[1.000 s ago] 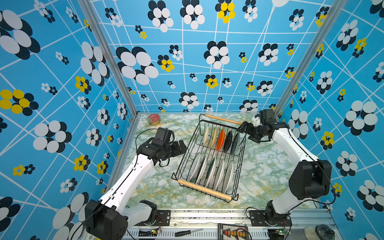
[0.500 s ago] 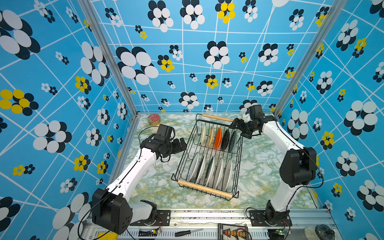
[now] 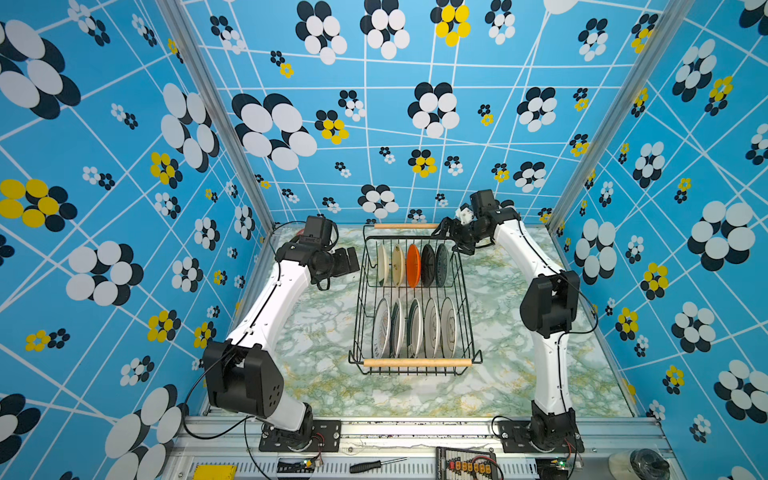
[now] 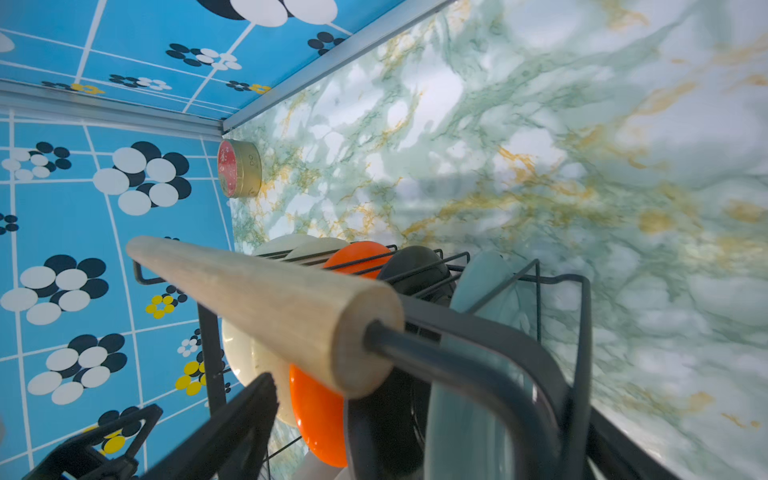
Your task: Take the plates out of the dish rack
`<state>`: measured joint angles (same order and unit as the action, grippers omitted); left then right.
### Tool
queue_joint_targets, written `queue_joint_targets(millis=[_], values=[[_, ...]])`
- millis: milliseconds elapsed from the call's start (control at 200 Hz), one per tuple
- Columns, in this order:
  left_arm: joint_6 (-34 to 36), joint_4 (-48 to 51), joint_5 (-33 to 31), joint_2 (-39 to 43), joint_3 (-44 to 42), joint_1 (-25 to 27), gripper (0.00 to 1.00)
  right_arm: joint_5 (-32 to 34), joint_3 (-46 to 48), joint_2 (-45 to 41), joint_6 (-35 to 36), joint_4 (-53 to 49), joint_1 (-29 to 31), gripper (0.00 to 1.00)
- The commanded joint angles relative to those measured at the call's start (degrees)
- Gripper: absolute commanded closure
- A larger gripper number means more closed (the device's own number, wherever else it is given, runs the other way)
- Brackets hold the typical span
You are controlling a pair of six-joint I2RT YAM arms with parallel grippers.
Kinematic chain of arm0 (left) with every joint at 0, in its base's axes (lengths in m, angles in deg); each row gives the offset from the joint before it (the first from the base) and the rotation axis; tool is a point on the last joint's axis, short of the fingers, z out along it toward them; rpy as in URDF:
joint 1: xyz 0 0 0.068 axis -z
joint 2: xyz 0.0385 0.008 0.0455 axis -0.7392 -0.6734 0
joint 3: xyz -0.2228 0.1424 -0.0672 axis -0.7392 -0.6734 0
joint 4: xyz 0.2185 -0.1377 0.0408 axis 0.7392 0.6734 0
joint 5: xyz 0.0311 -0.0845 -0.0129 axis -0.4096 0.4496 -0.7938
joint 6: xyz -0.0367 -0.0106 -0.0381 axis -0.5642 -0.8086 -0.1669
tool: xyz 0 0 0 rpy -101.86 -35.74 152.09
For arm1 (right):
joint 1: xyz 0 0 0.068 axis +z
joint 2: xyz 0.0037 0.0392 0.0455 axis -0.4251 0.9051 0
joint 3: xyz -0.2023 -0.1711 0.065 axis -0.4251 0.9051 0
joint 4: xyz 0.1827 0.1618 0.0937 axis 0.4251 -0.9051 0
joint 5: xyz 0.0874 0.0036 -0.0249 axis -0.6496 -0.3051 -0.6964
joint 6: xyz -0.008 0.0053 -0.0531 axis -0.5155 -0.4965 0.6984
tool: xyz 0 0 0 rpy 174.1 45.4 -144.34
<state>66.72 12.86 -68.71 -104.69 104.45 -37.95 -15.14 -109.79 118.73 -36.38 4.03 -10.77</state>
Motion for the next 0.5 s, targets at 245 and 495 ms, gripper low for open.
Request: queue_joint_targets(millis=[245, 495], values=[[13.6, 1.1, -5.2, -9.5, 13.3, 0.0, 0.01, -7.7, -28.0, 15.2, 4.1, -11.6, 4.0, 0.01], [25.8, -9.4, -5.3, -10.6, 14.1, 0.1, 0.00, -1.0, -23.1, 11.6, 5.7, -9.5, 4.4, 0.01]])
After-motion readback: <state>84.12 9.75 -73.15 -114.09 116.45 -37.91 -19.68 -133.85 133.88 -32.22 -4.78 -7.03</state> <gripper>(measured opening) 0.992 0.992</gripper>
